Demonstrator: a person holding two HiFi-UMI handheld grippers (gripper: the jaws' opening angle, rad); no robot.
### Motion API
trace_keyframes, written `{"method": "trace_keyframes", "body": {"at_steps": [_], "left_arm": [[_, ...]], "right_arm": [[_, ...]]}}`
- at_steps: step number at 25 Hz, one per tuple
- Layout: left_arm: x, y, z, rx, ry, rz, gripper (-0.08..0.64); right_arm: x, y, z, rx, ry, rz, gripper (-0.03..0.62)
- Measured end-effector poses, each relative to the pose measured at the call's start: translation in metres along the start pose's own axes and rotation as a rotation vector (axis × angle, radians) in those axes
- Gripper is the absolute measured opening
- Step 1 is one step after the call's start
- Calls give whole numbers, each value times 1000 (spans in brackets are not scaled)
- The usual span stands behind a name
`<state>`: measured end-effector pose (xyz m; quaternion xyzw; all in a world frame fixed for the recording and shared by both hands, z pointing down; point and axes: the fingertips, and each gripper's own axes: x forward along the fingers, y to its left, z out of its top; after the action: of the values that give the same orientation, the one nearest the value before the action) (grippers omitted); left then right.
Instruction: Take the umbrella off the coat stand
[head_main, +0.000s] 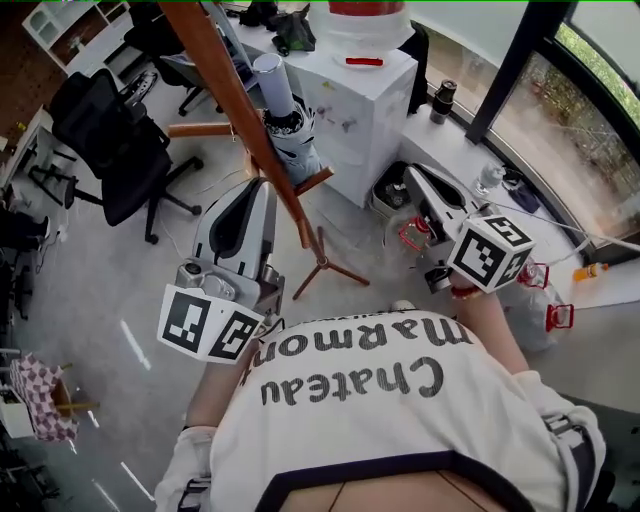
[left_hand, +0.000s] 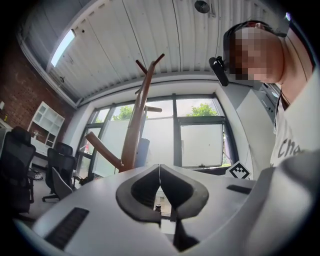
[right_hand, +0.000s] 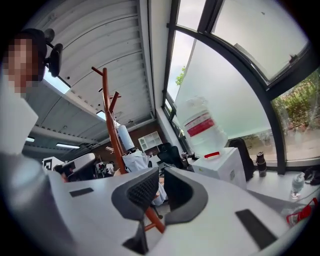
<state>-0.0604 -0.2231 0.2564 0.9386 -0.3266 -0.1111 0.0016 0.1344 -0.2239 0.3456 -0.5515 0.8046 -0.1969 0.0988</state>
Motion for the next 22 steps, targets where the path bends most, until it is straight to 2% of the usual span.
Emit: {"method": "trace_keyframes", "body": {"at_steps": [5,8,12,15,20,21,22], "left_arm": [[4,15,9,77,13,133,24],[17,11,10,99,32,178,25],[39,3,14,112,34,253,25],[56,3,15,156,46,321,25],[84,22,8,188,70,469,28],[90,26,4,187,72,489,64],[95,30,-1,186,77,505,160]], "right_arm": [[40,7,10,-43,63,139,48],[52,7,19,-93,112,222,48],[56,-17,35,-107,132,292,48],[56,-37,41,-85,148,337,47],[67,-75,46,-67,169,408,47],[70,-84,48,-68,161,414,46],[72,-93,50,-67,152,419,48]]}}
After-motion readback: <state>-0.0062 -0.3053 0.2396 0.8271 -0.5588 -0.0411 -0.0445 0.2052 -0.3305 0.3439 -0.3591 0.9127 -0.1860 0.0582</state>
